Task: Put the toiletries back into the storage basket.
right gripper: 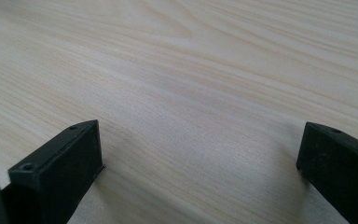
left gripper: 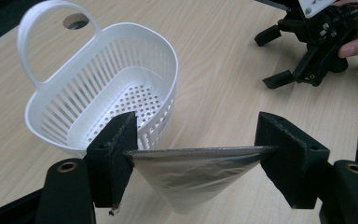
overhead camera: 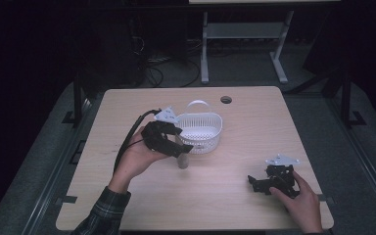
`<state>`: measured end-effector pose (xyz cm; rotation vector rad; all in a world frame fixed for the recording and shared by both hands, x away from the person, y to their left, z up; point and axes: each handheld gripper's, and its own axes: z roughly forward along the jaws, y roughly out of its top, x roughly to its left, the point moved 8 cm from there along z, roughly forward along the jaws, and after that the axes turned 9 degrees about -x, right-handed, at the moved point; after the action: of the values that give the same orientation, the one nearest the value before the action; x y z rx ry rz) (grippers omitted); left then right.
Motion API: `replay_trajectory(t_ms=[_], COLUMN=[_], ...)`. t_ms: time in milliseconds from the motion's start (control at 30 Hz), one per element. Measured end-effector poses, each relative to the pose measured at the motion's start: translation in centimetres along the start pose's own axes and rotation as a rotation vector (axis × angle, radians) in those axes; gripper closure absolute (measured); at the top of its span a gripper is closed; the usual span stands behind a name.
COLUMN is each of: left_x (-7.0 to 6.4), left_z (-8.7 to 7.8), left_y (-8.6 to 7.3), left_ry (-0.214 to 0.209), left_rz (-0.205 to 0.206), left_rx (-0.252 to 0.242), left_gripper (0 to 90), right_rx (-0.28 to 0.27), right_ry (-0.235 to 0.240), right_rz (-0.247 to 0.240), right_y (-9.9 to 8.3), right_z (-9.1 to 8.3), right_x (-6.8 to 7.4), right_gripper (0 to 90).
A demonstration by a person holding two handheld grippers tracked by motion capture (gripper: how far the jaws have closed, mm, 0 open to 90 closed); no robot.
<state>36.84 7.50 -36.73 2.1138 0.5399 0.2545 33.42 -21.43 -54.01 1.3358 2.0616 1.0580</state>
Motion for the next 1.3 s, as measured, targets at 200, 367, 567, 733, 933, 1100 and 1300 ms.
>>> replay_trajectory(t_ms=[200, 367, 567, 733, 933, 1100, 1300], left_x=[0.5, 1.0, 1.6, 1.9, 2.3, 2.6, 2.9], left_z=[-0.4, -0.8, -1.2, -1.4, -1.7, -1.8, -2.2], left_y=[0.5, 1.0, 1.6, 2.0, 2.4, 2.8, 3.5], left_ry=[0.014, 0.025, 0.032, 0.036, 0.036, 0.042, 0.045], left_rz=[-0.003, -0.002, -0.006, -0.011, -0.014, -0.015, -0.012], left_rx=[-0.008, -0.01, -0.021, -0.024, -0.034, -0.037, -0.041], left_gripper=[29.8, 29.8, 29.8, 29.8, 29.8, 29.9, 29.8], right_rx=[0.0, 0.0, 0.0, 0.0, 0.0, 0.0, 0.0], right_ry=[0.0, 0.0, 0.0, 0.0, 0.0, 0.0, 0.0], right_rz=[0.0, 0.0, 0.001, 0.001, 0.001, 0.001, 0.001], right_y=[0.0, 0.0, 0.0, 0.0, 0.0, 0.0, 0.0], right_z=[0.0, 0.0, 0.0, 0.0, 0.0, 0.0, 0.0], right_x=[0.0, 0.0, 0.0, 0.0, 0.0, 0.0, 0.0], right_gripper=[0.0, 0.0, 0.0, 0.0, 0.0, 0.0, 0.0])
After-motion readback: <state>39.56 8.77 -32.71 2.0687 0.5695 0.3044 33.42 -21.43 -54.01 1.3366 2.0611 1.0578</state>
